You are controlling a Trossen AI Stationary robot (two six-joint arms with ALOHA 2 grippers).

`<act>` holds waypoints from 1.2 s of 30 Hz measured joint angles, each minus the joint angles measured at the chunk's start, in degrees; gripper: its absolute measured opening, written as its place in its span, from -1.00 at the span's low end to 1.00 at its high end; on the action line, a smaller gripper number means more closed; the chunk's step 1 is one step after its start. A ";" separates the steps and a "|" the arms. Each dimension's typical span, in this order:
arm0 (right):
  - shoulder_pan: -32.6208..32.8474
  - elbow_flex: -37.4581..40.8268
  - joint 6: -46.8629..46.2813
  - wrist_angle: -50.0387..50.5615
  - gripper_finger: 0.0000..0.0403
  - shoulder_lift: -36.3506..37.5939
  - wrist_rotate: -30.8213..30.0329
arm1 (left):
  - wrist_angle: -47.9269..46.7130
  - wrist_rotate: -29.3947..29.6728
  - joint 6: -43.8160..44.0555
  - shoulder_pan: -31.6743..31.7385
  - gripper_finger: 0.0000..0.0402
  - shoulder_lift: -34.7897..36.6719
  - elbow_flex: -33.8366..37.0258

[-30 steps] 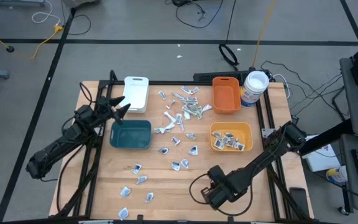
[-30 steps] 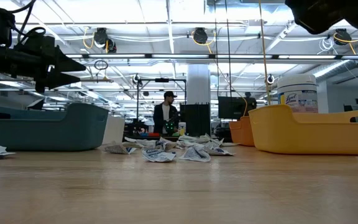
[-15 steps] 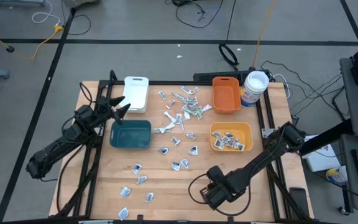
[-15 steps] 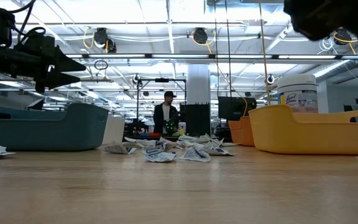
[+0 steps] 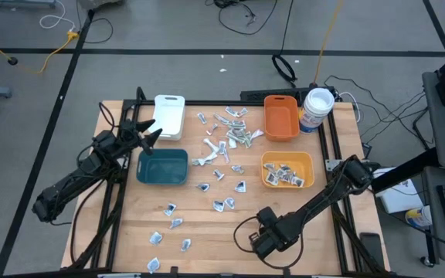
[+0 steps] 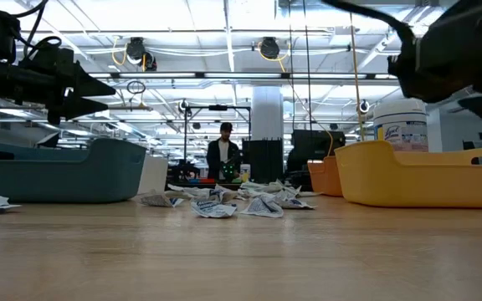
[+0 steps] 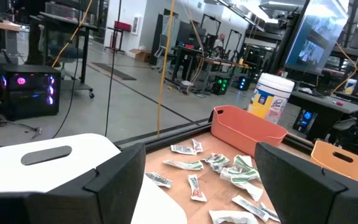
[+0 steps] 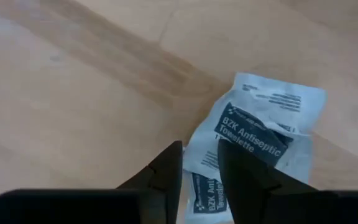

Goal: Pick & Place First Aid Supplies
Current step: Put the antiseptic towelette into the yellow bin

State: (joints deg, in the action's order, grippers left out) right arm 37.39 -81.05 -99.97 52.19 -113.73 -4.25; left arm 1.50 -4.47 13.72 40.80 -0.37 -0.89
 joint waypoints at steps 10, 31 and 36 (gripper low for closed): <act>-0.68 0.93 1.72 -1.88 -0.97 0.02 -0.18 | 0.00 0.02 0.02 0.00 0.52 -0.02 0.00; -0.63 0.65 6.21 -3.16 -1.00 4.29 -6.07 | 0.02 0.00 0.02 -0.01 0.52 -0.01 0.00; -0.63 0.65 6.93 -3.06 -0.98 4.56 -6.12 | 0.00 0.00 0.02 0.00 0.52 -0.02 0.00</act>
State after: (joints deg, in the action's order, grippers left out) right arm 36.75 -80.40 -93.04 49.14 -109.17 -10.37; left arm 1.50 -4.47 13.74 40.79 -0.38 -0.89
